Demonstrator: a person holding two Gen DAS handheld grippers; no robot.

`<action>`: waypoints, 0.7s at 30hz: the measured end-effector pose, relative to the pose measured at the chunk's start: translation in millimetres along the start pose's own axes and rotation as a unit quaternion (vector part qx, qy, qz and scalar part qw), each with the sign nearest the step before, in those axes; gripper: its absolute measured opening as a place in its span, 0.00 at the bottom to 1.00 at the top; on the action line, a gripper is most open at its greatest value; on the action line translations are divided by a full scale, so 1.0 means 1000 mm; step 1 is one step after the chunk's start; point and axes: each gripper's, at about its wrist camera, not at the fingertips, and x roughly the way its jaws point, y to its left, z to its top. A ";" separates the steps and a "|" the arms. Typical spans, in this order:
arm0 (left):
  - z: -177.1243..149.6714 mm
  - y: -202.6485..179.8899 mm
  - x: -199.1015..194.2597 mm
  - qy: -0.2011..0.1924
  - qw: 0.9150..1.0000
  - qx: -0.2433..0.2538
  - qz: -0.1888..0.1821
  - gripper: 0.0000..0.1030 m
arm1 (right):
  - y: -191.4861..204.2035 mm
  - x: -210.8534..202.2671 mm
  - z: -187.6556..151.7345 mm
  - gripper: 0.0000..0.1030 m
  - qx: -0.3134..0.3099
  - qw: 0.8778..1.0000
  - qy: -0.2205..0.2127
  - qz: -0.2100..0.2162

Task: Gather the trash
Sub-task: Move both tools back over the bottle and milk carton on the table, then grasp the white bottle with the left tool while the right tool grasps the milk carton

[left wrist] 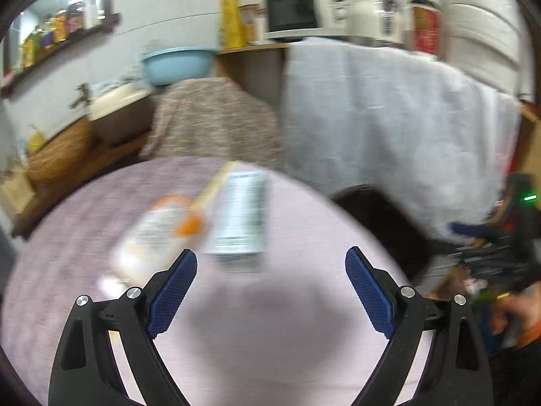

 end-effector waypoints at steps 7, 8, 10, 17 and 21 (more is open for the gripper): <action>0.013 0.074 0.025 0.061 0.996 0.032 0.047 0.86 | 0.032 -0.006 0.008 0.82 -0.028 0.999 0.005 0.027; 0.015 0.079 0.032 0.072 0.995 0.043 0.056 0.86 | 0.036 -0.005 0.009 0.82 -0.030 0.999 0.009 0.034; 0.015 0.083 0.046 0.093 0.992 0.057 0.062 0.86 | 0.045 -0.004 0.015 0.82 -0.023 0.998 0.017 0.060; 0.012 0.081 0.079 0.130 0.985 0.079 0.078 0.86 | 0.088 0.007 0.036 0.82 -0.040 0.993 0.039 0.105; 0.014 0.078 0.086 0.132 0.985 0.074 0.077 0.85 | 0.113 0.023 0.049 0.82 -0.042 0.991 0.057 0.112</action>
